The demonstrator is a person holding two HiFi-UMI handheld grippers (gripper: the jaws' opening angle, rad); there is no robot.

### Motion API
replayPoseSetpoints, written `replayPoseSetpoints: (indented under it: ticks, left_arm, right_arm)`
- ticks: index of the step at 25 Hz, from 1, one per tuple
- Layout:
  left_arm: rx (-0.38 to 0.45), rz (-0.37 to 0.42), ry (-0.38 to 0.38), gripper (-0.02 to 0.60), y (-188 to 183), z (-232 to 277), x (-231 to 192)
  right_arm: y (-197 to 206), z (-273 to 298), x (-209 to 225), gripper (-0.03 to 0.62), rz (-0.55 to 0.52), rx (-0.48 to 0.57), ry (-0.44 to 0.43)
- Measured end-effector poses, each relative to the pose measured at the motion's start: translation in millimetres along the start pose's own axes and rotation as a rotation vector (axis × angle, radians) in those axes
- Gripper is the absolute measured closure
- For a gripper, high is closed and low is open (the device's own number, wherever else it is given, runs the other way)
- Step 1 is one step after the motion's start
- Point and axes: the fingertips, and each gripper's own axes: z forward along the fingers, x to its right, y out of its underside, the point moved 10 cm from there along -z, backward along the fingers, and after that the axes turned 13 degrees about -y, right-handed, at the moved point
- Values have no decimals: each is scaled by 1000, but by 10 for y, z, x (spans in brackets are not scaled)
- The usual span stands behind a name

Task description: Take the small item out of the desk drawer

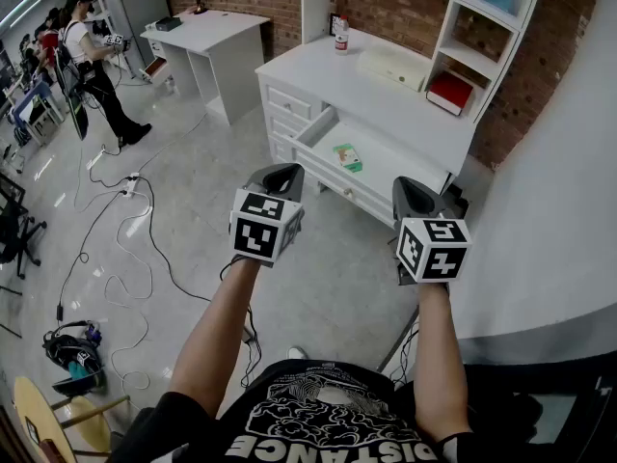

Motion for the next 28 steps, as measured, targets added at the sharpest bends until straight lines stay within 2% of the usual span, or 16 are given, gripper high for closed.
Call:
replayPoseSetpoints:
  ticks: [7,18,28]
  left_arm:
    - [-7,19,20,577,28,26,-152]
    - [10,-4,47,577,67,53,-320]
    - [11,14,49,577,59,67,-421]
  right_arm:
    - [-17,135,-143,588,-7,-11,20]
    - [-64,284,-326,539,-20,-35,22]
    - [-79,402,-406,482,-35,-56,6]
